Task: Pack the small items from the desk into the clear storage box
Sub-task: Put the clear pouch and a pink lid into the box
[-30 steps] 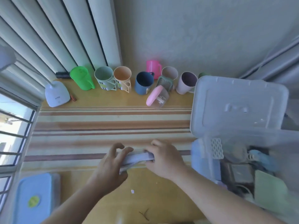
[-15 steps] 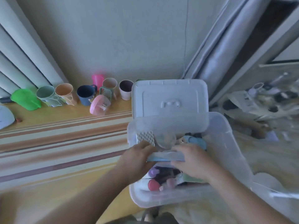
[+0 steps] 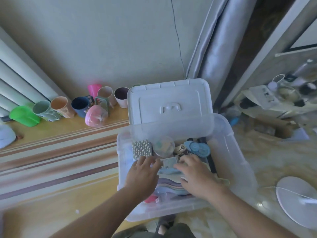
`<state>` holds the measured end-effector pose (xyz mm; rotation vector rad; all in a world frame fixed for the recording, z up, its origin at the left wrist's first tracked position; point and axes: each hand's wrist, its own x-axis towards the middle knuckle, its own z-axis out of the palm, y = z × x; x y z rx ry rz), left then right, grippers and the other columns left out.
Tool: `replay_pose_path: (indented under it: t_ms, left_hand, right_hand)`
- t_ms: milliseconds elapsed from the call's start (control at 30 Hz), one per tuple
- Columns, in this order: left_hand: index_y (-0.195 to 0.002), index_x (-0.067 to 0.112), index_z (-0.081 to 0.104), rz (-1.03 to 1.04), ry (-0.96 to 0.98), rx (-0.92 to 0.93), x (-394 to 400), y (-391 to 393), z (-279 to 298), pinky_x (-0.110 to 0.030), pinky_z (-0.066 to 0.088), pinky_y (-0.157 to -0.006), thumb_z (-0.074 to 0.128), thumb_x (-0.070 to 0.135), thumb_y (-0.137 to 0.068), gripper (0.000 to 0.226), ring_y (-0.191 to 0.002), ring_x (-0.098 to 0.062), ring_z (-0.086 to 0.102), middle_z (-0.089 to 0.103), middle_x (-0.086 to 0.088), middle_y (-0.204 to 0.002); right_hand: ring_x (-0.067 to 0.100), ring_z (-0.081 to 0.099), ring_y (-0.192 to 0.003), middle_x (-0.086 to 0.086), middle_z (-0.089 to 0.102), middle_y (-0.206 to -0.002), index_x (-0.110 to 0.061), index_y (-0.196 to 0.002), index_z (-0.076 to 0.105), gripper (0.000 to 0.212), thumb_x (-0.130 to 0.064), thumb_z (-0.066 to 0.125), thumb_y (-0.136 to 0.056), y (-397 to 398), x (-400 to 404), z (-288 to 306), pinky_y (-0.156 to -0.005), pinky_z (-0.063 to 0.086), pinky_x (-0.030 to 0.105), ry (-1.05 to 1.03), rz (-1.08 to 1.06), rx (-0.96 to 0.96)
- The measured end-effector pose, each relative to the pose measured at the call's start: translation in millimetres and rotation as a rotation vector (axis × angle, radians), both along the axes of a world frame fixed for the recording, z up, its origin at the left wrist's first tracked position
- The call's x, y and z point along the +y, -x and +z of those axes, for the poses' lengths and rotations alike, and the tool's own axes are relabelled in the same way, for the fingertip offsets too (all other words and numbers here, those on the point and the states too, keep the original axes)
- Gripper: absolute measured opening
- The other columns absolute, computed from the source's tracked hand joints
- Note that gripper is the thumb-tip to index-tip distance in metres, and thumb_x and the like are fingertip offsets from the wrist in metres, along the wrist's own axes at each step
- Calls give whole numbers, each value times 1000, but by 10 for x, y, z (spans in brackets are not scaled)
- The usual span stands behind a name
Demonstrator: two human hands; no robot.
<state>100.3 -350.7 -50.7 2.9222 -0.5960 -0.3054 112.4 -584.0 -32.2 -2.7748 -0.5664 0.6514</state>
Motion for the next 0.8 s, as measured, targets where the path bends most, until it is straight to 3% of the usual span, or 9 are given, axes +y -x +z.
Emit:
replay_pose_path:
  t_ms: [67, 167, 300, 367, 433, 533, 633, 800]
  left_hand:
    - [-118, 35, 61, -132, -33, 61, 16, 39, 16, -41, 51, -91, 62, 47, -86, 35, -107, -24, 58, 63, 4, -119]
    - [-134, 35, 48, -141, -108, 267, 68, 92, 48, -43, 42, -100, 54, 53, -92, 46, -120, -28, 52, 51, -2, -139]
    - [-122, 39, 59, -92, 200, -57, 288, -101, 184, -37, 54, -89, 66, 40, -80, 42, -112, -22, 60, 58, 5, -131]
    - [-118, 38, 63, 77, 369, -200, 593, -380, 317, -35, 52, -87, 68, 36, -81, 37, -111, -21, 59, 58, 5, -127]
    - [-120, 33, 63, 298, 393, -255, 1036, -710, 385, -38, 52, -89, 70, 34, -85, 36, -113, -23, 55, 53, 2, -128]
    - [-133, 32, 52, 578, 242, -185, 1744, -1244, 278, -51, 51, -99, 71, 36, -85, 52, -126, -33, 44, 37, -5, -142]
    - [-147, 38, 27, 733, 83, -41, 2234, -1756, 41, -56, 46, -105, 69, 51, -85, 76, -134, -42, 34, 23, -11, -150]
    - [-148, 45, 14, 761, 33, 68, 2528, -2365, -521, -53, 53, -92, 77, 66, -69, 103, -126, -39, 45, 35, -10, -140]
  right_hand:
    - [19, 39, -127, -10, 48, -135, -36, -141, 57, 46, -41, 65, -97, 26, 53, -37, -105, 42, 38, -8, 54, 20]
    - [20, 40, -122, -13, 48, -130, -36, -130, 65, 36, -47, 64, -96, -13, 156, -89, -100, 40, 39, 75, 118, 59]
    - [17, 38, -117, -16, 48, -123, -35, -114, 69, 30, -51, 60, -91, -292, 382, -43, -95, 42, 38, 16, 99, 13]
    - [13, 40, -108, -17, 53, -112, -34, -97, 70, 19, -49, 62, -88, -483, 549, 8, -94, 45, 39, -96, 70, -35]
    - [13, 44, -100, -16, 55, -100, -33, -86, 68, 12, -45, 65, -85, -670, 752, 72, -90, 50, 42, -188, 36, -105]
    - [18, 51, -99, -13, 58, -99, -31, -92, 70, 16, -41, 60, -84, -948, 1153, 176, -81, 54, 44, -296, -10, -189]
    - [21, 53, -106, -7, 58, -111, -27, -108, 71, 29, -39, 57, -85, -1269, 1676, 256, -83, 54, 42, -321, 2, -276]
    - [27, 53, -113, -2, 55, -119, -24, -121, 67, 35, -30, 67, -86, -1858, 2499, 133, -85, 53, 46, -292, 7, -305]
